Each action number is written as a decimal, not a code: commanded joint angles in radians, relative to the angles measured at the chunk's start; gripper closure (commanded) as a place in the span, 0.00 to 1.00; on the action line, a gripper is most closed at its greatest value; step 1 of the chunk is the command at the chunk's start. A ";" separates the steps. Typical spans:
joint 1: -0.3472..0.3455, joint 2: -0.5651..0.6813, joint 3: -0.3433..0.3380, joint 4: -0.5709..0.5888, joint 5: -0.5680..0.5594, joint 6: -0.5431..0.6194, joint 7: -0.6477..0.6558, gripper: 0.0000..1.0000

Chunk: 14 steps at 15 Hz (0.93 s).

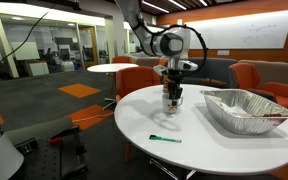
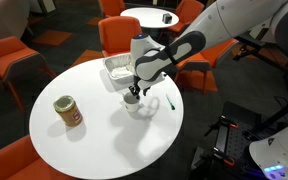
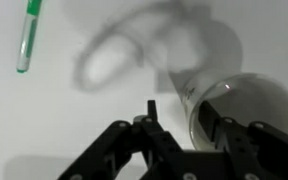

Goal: Move the white mug forwards

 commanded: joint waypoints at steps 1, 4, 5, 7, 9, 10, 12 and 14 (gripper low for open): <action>0.019 -0.001 -0.024 0.002 0.000 -0.017 0.015 0.82; 0.022 -0.009 -0.031 -0.008 -0.007 -0.008 0.011 1.00; 0.021 -0.012 -0.032 -0.013 -0.008 -0.002 0.006 1.00; 0.016 -0.032 -0.025 -0.028 -0.001 0.011 -0.008 0.97; 0.010 -0.073 -0.010 -0.059 0.007 0.036 -0.037 0.97; 0.010 -0.097 -0.004 -0.081 0.006 0.053 -0.053 0.97; 0.005 -0.153 0.026 -0.132 0.021 0.082 -0.108 0.97; 0.006 -0.214 0.060 -0.198 0.027 0.099 -0.166 0.97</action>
